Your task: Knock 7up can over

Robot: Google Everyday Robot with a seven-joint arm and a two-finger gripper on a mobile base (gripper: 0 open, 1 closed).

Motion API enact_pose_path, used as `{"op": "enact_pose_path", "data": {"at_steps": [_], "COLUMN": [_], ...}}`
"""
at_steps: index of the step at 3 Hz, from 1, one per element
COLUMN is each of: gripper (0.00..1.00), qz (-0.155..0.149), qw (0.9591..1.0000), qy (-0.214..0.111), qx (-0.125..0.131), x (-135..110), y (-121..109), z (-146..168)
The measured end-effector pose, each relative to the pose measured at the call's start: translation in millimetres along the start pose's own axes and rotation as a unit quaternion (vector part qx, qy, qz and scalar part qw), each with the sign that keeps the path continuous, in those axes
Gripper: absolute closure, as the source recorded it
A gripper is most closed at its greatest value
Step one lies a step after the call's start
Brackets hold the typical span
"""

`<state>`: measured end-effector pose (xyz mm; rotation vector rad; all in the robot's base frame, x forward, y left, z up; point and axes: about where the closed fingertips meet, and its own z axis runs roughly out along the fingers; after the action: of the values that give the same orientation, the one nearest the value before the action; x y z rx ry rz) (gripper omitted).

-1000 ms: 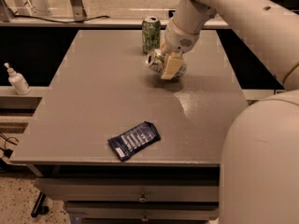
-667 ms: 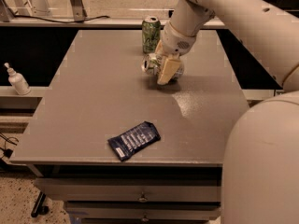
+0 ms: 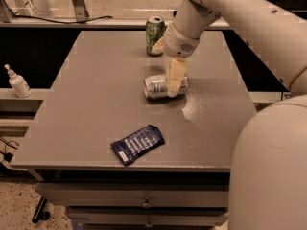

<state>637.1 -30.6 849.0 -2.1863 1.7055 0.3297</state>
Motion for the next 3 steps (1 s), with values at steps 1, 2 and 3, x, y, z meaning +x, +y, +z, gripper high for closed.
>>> {"op": "enact_pose_path", "data": {"at_steps": [1, 2, 3], "gripper": [0.0, 0.0, 0.0], "qz": [0.0, 0.028, 0.061], "qw": [1.0, 0.999, 0.9939], "qy": [-0.001, -0.028, -0.066], "qx": [-0.001, 0.022, 0.064], "x": [1, 15, 36], "y": [2, 4, 10], "z": [0, -21, -64]}}
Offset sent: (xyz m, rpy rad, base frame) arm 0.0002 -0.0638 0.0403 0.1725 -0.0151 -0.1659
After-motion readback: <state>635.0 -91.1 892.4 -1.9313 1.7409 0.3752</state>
